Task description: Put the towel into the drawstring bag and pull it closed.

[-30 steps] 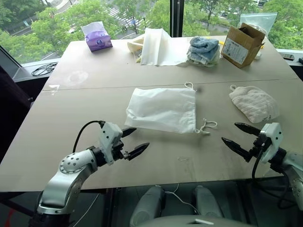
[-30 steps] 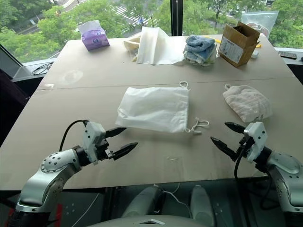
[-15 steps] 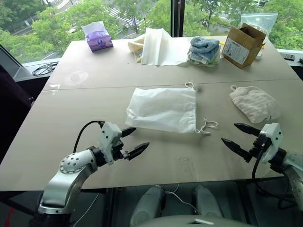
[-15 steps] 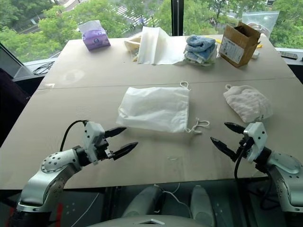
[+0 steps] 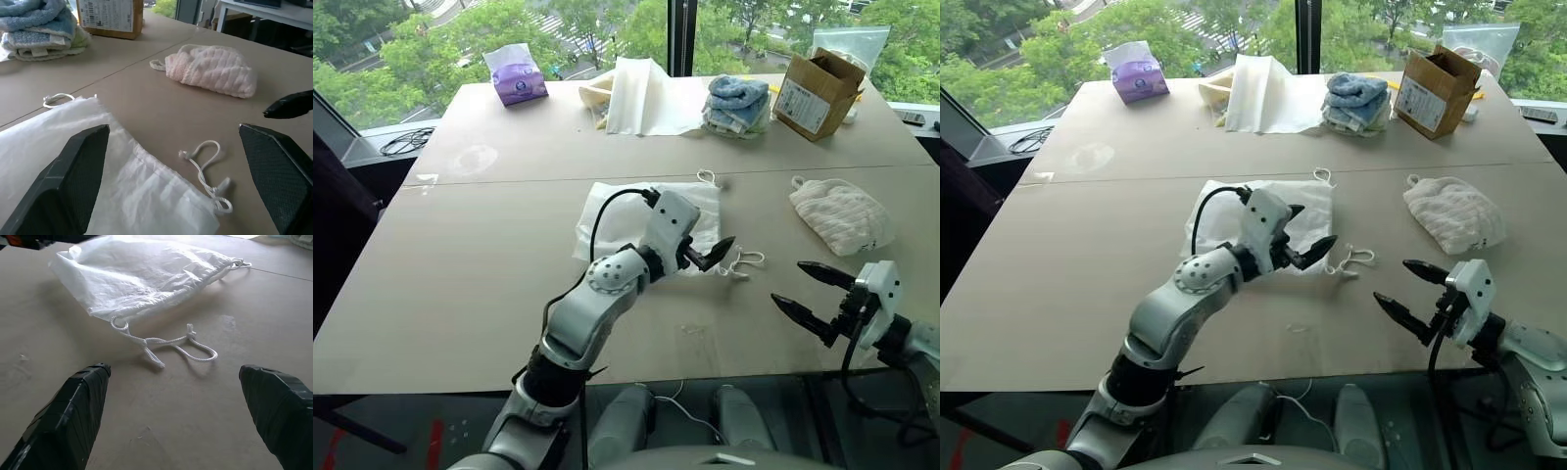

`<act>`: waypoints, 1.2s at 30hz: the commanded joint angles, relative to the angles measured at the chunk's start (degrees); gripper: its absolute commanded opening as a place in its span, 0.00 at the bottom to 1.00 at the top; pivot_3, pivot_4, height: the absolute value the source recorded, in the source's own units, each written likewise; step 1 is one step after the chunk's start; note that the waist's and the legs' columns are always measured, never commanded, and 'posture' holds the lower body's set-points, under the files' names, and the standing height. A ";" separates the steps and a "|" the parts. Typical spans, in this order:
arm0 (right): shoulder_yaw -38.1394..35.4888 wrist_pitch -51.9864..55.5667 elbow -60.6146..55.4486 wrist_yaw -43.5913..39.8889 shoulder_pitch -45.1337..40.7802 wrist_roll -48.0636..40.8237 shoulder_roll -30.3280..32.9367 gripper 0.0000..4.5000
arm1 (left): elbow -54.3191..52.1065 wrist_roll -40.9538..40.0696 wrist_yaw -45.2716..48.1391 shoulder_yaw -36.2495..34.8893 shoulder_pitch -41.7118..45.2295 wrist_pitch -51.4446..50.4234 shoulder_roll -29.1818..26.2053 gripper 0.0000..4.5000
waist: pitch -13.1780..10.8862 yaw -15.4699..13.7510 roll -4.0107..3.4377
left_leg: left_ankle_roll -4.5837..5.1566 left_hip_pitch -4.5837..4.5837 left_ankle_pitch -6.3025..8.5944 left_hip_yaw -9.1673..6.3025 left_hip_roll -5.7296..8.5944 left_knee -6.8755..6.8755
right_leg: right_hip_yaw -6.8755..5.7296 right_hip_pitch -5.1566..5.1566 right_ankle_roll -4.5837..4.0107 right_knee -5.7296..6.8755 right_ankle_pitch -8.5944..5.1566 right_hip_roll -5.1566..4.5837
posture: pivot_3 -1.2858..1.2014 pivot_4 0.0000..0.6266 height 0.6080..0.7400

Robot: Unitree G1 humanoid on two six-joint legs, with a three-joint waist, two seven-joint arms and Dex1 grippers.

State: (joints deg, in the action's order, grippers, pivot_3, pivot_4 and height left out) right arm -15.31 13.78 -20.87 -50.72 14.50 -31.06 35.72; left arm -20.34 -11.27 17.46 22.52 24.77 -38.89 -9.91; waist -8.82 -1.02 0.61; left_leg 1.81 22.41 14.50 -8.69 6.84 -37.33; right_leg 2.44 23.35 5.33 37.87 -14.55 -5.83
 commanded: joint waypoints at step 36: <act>-2.55 0.49 -12.51 -1.30 6.58 -6.80 1.48 1.00 | 9.78 29.18 -8.52 11.11 3.90 -10.82 2.10 0.97 | -0.11 0.12 0.19 | -0.01 0.08 -0.01 -0.07 0.00 -0.06 | -0.07 0.04 0.07 0.02 0.00 0.00 | 0.52 0.24 1.00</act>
State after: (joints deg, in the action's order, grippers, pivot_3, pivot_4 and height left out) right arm -16.34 14.36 -31.70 -52.14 21.25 -36.72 36.82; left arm -8.28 15.49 7.39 33.89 29.59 -49.43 -4.18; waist -8.94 -0.90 0.80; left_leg 1.81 22.49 14.50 -8.75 6.83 -37.40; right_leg 2.37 23.39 5.40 37.89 -14.55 -5.82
